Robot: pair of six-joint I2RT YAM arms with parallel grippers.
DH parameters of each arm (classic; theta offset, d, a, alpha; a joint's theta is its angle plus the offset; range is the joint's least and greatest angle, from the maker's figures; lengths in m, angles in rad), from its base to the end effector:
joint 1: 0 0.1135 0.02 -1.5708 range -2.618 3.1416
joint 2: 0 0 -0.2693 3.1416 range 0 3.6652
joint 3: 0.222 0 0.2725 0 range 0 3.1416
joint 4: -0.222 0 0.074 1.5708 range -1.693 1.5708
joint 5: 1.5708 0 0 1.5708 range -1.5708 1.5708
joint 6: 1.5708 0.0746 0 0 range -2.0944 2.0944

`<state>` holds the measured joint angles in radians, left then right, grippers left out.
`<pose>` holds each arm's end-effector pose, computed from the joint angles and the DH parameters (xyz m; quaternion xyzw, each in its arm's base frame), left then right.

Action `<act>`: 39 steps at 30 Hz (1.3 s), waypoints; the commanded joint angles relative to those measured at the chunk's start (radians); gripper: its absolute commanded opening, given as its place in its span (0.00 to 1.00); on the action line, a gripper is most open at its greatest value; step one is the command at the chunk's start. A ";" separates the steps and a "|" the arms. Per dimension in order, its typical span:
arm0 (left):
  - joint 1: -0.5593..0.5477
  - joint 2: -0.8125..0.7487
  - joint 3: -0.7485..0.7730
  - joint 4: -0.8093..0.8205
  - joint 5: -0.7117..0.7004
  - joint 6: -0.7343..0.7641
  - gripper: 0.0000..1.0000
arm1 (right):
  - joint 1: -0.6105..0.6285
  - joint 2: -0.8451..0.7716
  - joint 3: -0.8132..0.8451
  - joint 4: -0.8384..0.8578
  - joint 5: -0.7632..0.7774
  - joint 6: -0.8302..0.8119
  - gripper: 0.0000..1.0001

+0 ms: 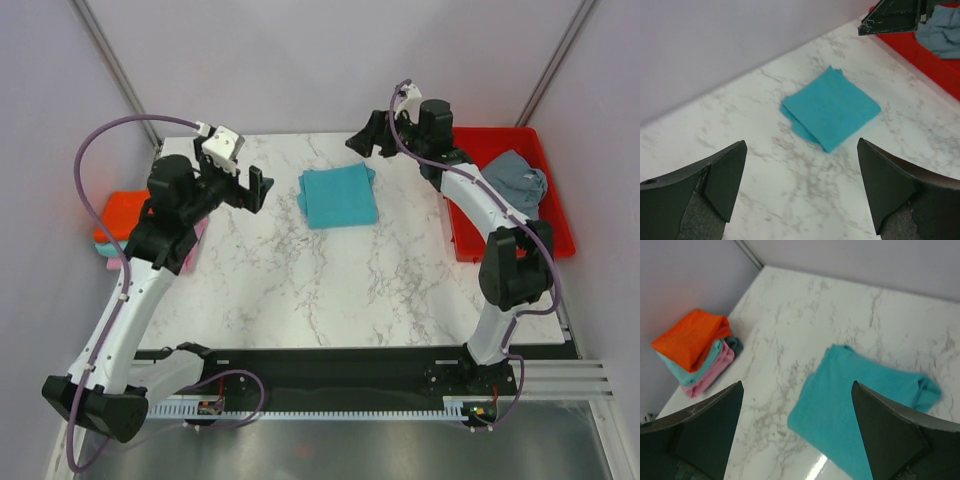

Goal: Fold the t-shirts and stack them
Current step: Neatly place the folded tshirt to the corner

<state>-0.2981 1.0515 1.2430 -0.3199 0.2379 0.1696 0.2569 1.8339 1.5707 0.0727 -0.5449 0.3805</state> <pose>0.2636 -0.0994 0.4380 0.2490 0.7073 -0.1310 0.6485 0.4715 0.1638 0.3362 -0.1251 0.7519 0.3892 0.5173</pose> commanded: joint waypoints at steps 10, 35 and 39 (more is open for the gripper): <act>0.011 0.400 0.017 -0.120 0.129 -0.381 0.99 | -0.090 0.076 -0.109 -0.281 -0.230 0.034 0.98; 0.117 1.013 0.386 -0.076 0.252 -0.627 0.98 | -0.084 0.346 0.080 -0.215 -0.233 0.000 0.98; 0.119 1.077 0.392 -0.028 0.300 -0.654 0.84 | -0.077 0.383 0.112 -0.215 -0.227 -0.003 0.98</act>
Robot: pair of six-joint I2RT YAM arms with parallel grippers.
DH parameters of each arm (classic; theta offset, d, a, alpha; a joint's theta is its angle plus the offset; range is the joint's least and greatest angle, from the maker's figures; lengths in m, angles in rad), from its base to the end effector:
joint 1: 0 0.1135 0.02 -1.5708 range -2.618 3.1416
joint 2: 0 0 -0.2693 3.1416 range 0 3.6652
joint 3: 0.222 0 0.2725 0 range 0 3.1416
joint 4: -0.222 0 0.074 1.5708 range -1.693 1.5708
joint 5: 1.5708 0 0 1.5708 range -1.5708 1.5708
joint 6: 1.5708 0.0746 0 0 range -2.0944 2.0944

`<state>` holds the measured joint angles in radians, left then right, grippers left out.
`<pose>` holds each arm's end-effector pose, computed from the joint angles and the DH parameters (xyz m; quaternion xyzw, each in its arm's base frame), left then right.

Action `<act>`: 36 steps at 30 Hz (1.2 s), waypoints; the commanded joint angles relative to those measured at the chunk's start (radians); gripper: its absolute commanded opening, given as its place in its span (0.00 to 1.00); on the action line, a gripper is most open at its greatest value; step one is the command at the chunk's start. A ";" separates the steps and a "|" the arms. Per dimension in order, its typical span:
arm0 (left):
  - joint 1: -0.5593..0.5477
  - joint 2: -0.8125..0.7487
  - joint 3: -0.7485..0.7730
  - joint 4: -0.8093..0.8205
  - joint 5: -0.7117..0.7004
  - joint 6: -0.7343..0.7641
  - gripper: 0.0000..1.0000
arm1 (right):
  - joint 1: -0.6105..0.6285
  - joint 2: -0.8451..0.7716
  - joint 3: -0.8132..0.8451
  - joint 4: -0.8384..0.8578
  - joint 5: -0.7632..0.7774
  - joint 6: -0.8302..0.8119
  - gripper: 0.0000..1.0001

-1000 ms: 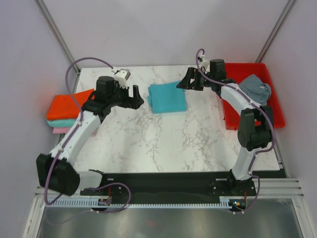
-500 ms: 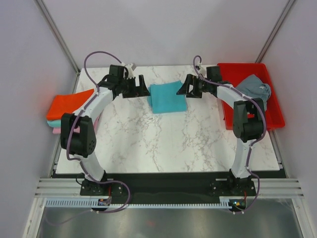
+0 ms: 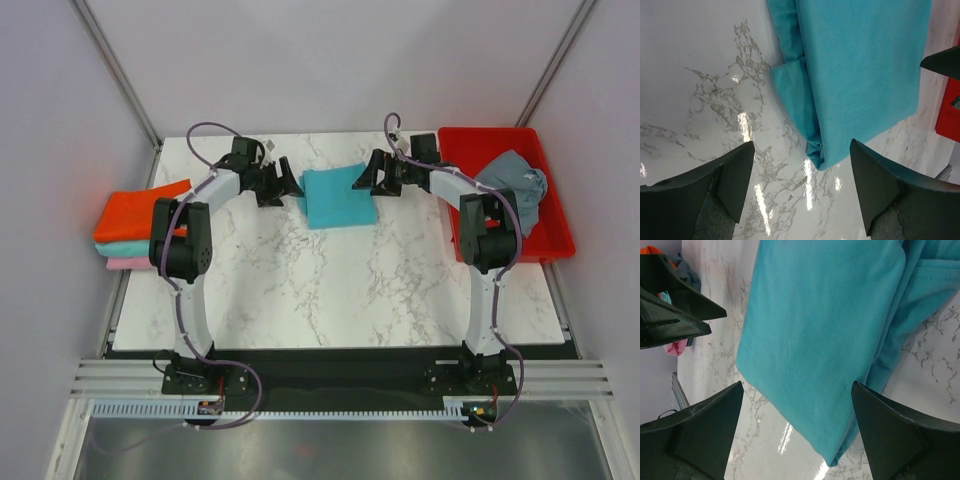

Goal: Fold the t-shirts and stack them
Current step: Neatly place the folded tshirt to the corner

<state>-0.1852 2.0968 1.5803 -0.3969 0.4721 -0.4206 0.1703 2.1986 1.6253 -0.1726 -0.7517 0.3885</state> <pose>0.4870 -0.1257 0.1561 -0.0331 0.9227 -0.3049 0.2335 0.5121 0.1398 0.1505 -0.0535 0.8631 0.4261 0.2657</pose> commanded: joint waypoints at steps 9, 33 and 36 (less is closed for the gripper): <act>0.000 0.180 0.142 0.116 0.134 -0.090 0.88 | 0.009 0.049 0.048 0.008 -0.011 -0.033 0.98; -0.095 0.316 0.155 0.205 0.236 -0.207 0.66 | 0.012 0.084 0.030 -0.021 0.032 -0.019 0.98; -0.102 0.315 0.162 0.210 0.231 -0.196 0.51 | 0.012 0.084 0.031 -0.018 0.031 -0.017 0.98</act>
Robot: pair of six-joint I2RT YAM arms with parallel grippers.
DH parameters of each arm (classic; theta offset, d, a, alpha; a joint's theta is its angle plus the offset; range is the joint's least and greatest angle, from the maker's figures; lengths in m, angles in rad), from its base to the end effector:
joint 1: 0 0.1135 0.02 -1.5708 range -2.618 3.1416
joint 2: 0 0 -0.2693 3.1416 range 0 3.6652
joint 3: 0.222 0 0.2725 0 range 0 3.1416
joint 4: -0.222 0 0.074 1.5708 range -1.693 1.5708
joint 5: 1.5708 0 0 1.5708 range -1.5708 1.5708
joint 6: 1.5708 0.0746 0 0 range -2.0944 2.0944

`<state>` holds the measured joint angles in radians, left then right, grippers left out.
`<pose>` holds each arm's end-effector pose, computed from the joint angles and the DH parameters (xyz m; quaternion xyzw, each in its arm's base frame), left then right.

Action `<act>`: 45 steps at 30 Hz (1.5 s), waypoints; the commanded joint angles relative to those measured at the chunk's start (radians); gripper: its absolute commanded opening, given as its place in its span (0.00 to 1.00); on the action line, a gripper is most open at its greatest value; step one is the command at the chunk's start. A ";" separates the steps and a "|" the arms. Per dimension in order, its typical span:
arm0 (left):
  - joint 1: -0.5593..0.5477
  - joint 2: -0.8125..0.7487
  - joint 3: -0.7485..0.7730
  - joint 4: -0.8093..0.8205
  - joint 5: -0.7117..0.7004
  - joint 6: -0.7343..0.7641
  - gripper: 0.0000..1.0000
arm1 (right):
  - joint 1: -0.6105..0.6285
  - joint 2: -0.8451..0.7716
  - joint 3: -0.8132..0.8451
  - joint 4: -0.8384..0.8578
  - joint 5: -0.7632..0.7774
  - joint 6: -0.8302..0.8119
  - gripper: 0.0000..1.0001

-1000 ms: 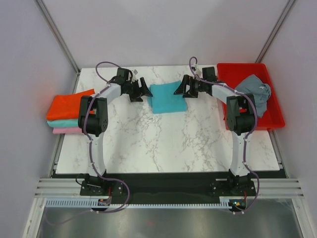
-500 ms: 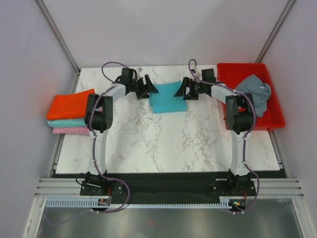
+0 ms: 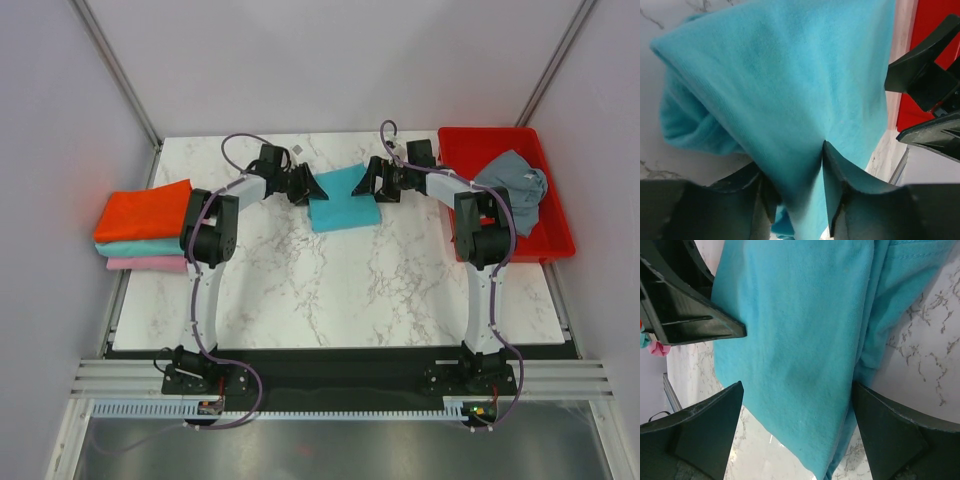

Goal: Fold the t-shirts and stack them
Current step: Neatly place the folded tshirt to the corner

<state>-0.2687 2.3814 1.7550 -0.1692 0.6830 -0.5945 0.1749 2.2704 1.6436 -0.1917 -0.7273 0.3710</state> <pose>0.5254 -0.1935 0.0977 -0.0166 0.8813 -0.4306 0.1938 0.5158 0.1415 0.1175 -0.0449 0.8779 0.4111 0.2414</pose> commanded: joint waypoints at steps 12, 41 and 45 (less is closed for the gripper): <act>-0.010 -0.151 0.032 -0.222 -0.063 0.304 0.02 | -0.024 -0.118 0.007 -0.023 0.022 -0.069 0.98; 0.249 -1.061 -0.359 -0.780 -0.749 1.087 0.02 | -0.135 -0.222 -0.082 0.058 -0.050 -0.024 0.98; 0.298 -1.061 -0.290 -0.789 -0.775 1.107 0.02 | -0.135 -0.218 -0.085 0.078 -0.064 -0.011 0.98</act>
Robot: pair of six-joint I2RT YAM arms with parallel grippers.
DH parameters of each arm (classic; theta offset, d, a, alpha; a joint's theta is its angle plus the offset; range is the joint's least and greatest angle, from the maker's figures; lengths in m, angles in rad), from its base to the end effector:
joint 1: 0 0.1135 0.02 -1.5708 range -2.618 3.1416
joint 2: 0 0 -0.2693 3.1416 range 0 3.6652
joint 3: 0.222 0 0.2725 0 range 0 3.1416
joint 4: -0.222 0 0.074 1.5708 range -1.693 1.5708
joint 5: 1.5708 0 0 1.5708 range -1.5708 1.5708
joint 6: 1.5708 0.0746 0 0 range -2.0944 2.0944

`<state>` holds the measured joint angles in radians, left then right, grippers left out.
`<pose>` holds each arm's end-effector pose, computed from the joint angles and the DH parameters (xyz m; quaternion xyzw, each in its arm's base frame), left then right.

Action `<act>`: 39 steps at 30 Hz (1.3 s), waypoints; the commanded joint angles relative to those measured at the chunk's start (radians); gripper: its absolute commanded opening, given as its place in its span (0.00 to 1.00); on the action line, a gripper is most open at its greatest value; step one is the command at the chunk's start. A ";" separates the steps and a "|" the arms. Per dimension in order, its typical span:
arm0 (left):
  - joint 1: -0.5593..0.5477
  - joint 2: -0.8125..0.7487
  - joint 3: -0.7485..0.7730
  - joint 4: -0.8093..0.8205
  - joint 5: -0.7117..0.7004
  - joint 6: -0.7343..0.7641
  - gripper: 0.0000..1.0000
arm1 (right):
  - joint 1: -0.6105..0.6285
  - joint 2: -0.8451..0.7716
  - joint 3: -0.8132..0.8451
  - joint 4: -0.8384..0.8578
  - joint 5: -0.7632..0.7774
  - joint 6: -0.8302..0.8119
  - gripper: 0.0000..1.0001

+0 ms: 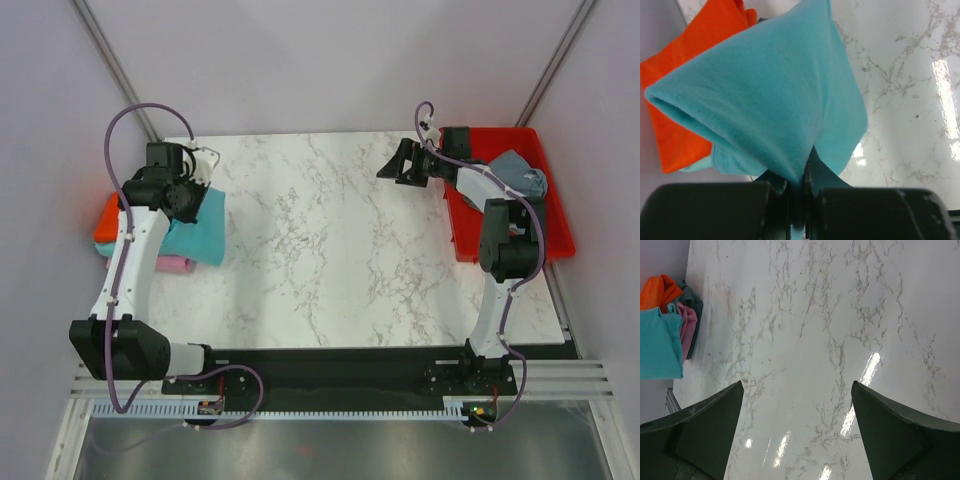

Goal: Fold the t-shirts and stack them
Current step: Neatly place the folded tshirt to the corner

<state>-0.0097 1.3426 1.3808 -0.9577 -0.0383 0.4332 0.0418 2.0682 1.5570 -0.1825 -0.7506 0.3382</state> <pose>0.3125 -0.0002 0.3278 0.2021 0.9255 0.0850 0.3089 0.5060 0.0721 0.1903 -0.0296 0.8561 0.4005 0.3253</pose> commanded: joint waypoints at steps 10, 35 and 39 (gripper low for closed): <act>0.066 0.056 0.280 -0.016 -0.123 0.124 0.02 | 0.000 -0.003 0.008 0.115 -0.049 0.070 0.98; 0.246 0.179 0.195 0.223 -0.201 0.102 0.02 | -0.002 -0.020 -0.069 0.175 -0.035 0.119 0.98; 0.249 0.223 0.172 0.263 -0.235 0.087 0.02 | -0.002 -0.029 -0.086 0.175 -0.032 0.117 0.98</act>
<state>0.2337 1.5406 1.5627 -0.7853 -0.2199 0.5438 0.0418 2.0686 1.4830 -0.0483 -0.7700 0.4500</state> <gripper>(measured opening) 0.073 0.979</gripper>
